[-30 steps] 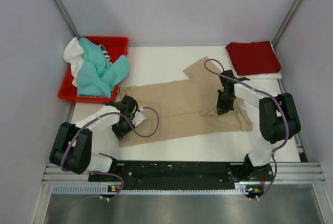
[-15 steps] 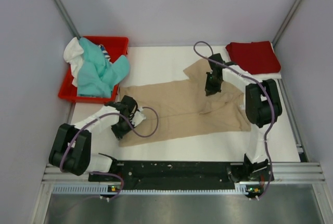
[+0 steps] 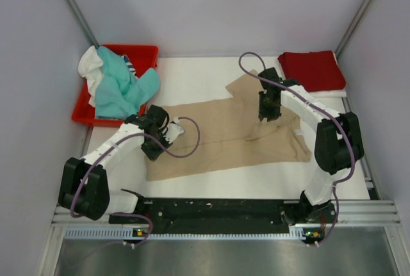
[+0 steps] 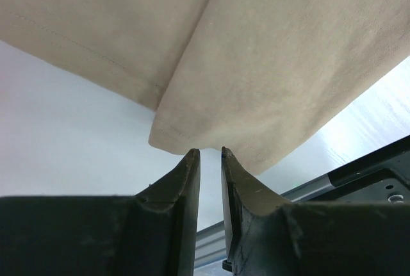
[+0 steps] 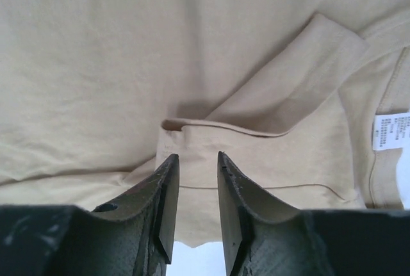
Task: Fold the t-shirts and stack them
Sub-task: Fold the flattened tshirt in 1/3 of the way
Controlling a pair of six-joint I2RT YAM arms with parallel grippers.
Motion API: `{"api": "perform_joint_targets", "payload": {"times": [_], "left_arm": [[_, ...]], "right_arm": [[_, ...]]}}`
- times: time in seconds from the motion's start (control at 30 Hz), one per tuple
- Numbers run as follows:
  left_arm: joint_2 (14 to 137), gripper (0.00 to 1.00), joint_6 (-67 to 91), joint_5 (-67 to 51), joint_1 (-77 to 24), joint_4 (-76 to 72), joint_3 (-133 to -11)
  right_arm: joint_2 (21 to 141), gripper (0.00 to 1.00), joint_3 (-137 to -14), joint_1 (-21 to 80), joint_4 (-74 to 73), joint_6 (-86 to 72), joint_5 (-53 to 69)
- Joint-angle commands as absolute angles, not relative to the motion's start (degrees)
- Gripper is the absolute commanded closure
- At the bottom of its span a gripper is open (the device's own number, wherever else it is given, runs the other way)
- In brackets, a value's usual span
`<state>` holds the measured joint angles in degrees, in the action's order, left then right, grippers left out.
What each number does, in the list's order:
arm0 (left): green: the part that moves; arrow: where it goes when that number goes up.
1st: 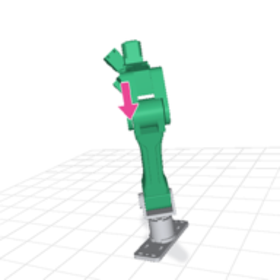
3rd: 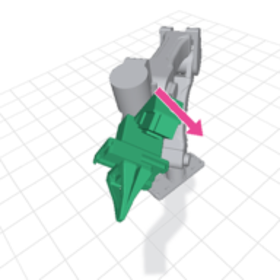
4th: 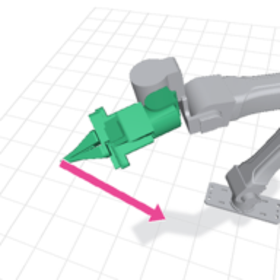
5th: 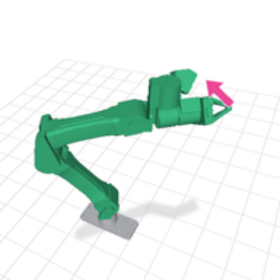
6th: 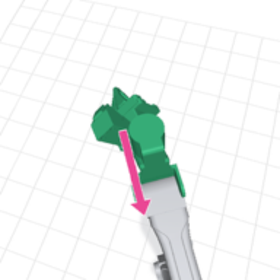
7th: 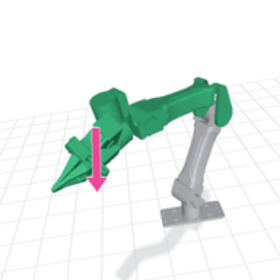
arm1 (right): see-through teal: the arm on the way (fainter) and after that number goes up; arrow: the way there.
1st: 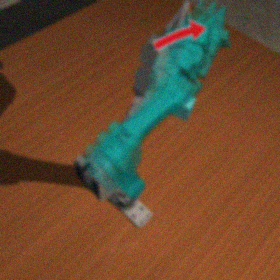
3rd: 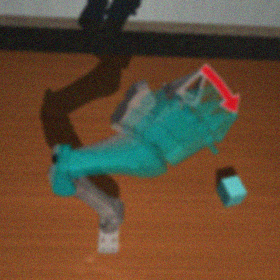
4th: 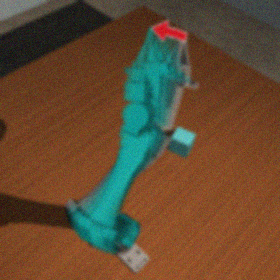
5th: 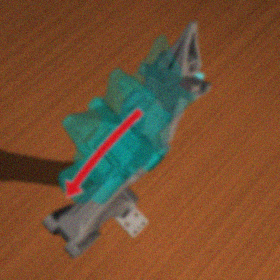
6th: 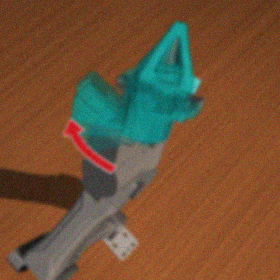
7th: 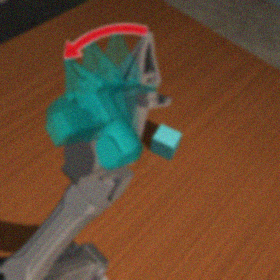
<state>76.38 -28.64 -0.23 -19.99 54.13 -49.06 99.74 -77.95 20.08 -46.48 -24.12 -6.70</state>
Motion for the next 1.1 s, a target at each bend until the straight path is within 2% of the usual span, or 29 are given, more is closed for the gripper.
{"api": "perform_joint_targets", "payload": {"times": [0.0,0.3,0.43,0.53,0.77,1.07], "left_arm": [[75.0,0.75,-29.0,-2.2,-20.0,55.8,-50.5],[73.8,0.75,-29.4,-2.5,-20.0,55.0,-47.4],[74.4,0.75,-29.4,-2.6,-20.0,54.9,-47.5],[74.3,0.75,-29.5,-2.5,-20.0,54.8,-47.3],[73.8,0.75,-29.7,-2.2,-20.0,54.6,-46.4],[73.7,0.75,-29.6,-1.9,-20.0,54.8,-46.1]], "right_arm": [[104.2,0.69,-79.9,24.8,-47.2,-25.5,-10.6],[109.4,0.71,-82.1,25.8,-47.9,-25.6,-13.5],[110.8,0.84,-84.0,25.8,-47.9,-25.1,-13.6],[112.0,1.0,-85.2,25.8,-47.9,-24.2,-13.4],[112.6,1.0,-87.6,26.5,-47.6,-21.2,-13.3],[114.5,1.0,-88.6,28.3,-40.1,-17.5,-7.9]]}}
